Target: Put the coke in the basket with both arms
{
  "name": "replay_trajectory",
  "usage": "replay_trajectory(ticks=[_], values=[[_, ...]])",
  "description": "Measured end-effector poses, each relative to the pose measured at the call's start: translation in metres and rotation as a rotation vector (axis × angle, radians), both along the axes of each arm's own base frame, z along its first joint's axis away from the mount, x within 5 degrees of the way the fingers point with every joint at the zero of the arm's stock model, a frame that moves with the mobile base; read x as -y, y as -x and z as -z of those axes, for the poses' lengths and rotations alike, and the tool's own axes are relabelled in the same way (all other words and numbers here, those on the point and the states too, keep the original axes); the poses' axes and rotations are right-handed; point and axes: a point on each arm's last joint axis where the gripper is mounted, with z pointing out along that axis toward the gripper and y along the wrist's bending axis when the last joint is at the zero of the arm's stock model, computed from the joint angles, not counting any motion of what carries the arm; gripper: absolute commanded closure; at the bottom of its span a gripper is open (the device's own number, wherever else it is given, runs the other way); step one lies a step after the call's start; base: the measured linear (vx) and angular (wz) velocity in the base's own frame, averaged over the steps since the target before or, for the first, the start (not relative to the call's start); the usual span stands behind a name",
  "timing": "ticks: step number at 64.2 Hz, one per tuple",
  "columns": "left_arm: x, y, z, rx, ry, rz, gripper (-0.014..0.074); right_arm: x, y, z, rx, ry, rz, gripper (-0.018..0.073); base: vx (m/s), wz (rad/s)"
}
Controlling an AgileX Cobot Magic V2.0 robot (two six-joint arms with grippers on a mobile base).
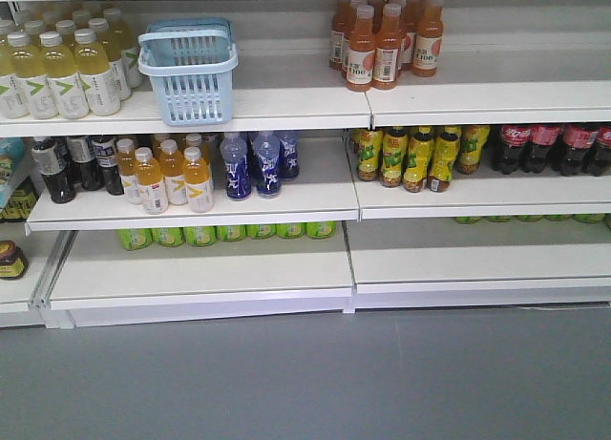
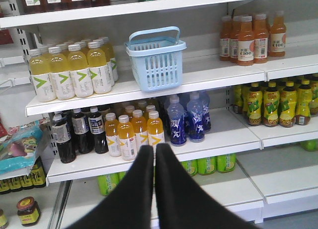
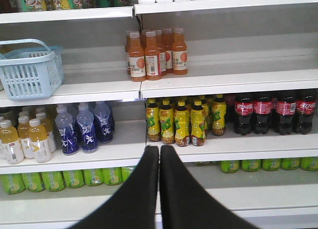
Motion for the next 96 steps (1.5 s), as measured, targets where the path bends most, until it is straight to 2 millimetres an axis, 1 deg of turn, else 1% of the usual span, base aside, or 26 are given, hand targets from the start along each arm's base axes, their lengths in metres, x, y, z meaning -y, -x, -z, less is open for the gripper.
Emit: replay_trajectory(ticks=[96], values=[[0.0000,0.0000,0.0000,0.000,0.000,0.000,0.0603,0.0000,0.0000,0.0000,0.000,0.000,0.000,0.0569,0.14,0.00]])
